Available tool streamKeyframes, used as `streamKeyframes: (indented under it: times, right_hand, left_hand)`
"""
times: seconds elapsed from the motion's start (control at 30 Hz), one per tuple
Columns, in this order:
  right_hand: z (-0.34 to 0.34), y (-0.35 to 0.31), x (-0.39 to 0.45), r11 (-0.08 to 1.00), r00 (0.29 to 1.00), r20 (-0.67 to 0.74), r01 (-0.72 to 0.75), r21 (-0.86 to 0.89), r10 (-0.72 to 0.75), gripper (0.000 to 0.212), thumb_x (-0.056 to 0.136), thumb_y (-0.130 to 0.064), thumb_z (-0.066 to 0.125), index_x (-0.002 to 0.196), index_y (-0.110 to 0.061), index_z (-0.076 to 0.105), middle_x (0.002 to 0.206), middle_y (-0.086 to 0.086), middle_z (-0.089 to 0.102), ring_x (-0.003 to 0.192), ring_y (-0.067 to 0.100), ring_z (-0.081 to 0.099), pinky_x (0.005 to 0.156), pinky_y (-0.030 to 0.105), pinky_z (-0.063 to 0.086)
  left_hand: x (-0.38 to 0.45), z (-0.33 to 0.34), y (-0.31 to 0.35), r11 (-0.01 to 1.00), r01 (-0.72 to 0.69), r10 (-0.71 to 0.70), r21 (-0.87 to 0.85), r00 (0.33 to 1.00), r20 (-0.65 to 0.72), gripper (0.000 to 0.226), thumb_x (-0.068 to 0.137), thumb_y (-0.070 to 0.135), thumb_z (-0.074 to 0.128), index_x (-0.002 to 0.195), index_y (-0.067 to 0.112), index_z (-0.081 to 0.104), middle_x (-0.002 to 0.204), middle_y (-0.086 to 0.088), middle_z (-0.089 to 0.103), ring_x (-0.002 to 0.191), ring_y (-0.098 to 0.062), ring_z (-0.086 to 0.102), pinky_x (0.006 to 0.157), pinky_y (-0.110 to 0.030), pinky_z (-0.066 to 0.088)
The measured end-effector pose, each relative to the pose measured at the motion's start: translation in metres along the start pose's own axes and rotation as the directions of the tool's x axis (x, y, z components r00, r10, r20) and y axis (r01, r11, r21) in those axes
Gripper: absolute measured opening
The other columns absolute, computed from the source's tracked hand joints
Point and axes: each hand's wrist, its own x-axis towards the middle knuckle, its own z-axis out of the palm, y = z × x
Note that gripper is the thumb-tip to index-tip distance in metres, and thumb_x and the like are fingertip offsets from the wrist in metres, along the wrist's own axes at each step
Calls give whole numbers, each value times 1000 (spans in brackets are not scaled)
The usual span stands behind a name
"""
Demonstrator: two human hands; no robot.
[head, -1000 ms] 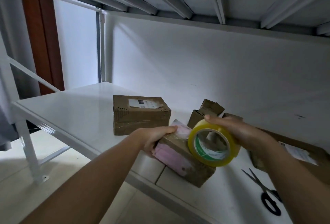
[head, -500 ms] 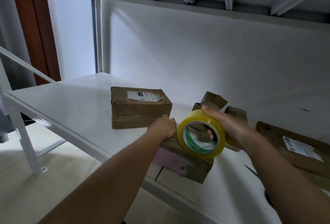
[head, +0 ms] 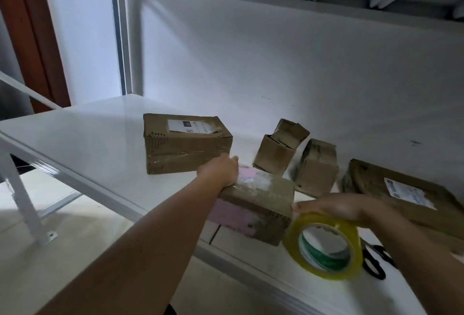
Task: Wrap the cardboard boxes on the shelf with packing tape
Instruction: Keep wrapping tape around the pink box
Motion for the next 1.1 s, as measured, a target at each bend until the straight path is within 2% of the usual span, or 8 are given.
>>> streamKeyframes:
  times: [0.1,0.27,0.33,0.43,0.7,0.8,0.93,1.1]
  right_hand:
    - [-3,-2,1,1000,1000,11,-17,-8,17,62,73,-68,55,106,-18,71,109,7,68,100,23,65,92,34,52]
    - [-4,0,4,998,999,13,-40,-45,41,58,80,-66,52,107,-19,69,113,5,66,102,21,64,93,34,51]
    - [-4,-3,4,996,999,-2,-51,-66,51,61,81,-67,51,113,-17,65,119,6,63,107,23,61,98,37,48]
    - [-14,-6,6,983,996,-42,-79,-165,73,61,85,-64,49,122,-17,59,128,7,57,115,26,56,103,39,43]
    - [-13,12,12,996,994,-103,23,-82,-31,96,59,-79,48,134,-20,51,139,8,50,125,29,49,109,47,36]
    - [-18,12,12,994,990,-132,33,-107,-47,81,68,-76,47,125,-18,58,131,8,56,119,27,52,107,45,38]
    - [-20,19,17,991,966,-249,34,-131,-66,54,86,-65,42,66,-17,55,71,3,55,68,17,53,78,31,45]
    - [-13,26,19,990,903,-407,108,-94,-137,40,96,-44,44,69,-16,49,69,7,43,65,20,42,64,30,32]
  left_hand:
    - [-3,0,2,990,-45,56,137,996,-76,48,102,38,21,137,10,38,139,-15,45,126,-32,40,97,-45,35]
    - [-9,-5,15,788,-387,503,479,853,-139,47,101,41,27,139,17,41,147,-4,37,143,-19,17,112,-53,10]
    - [-15,-2,38,743,-516,602,426,793,-89,44,100,43,28,131,20,48,142,-3,44,140,-19,26,113,-53,9]
    - [-30,17,71,720,-672,692,174,716,-99,37,100,37,30,113,21,60,116,-4,60,112,-21,51,101,-42,34]
    - [-25,42,74,771,-627,632,111,775,-19,35,99,38,33,113,21,61,112,-4,64,101,-22,55,92,-40,37]
    - [-22,43,72,781,-618,621,90,784,1,36,97,44,36,112,22,60,111,-2,63,101,-21,55,93,-40,36]
    - [-22,41,72,798,-601,601,55,799,5,49,91,62,39,112,22,59,108,-1,62,94,-18,51,91,-39,33]
    - [-25,38,73,808,-587,586,44,809,43,62,80,76,44,113,25,57,108,3,61,95,-16,52,88,-36,30]
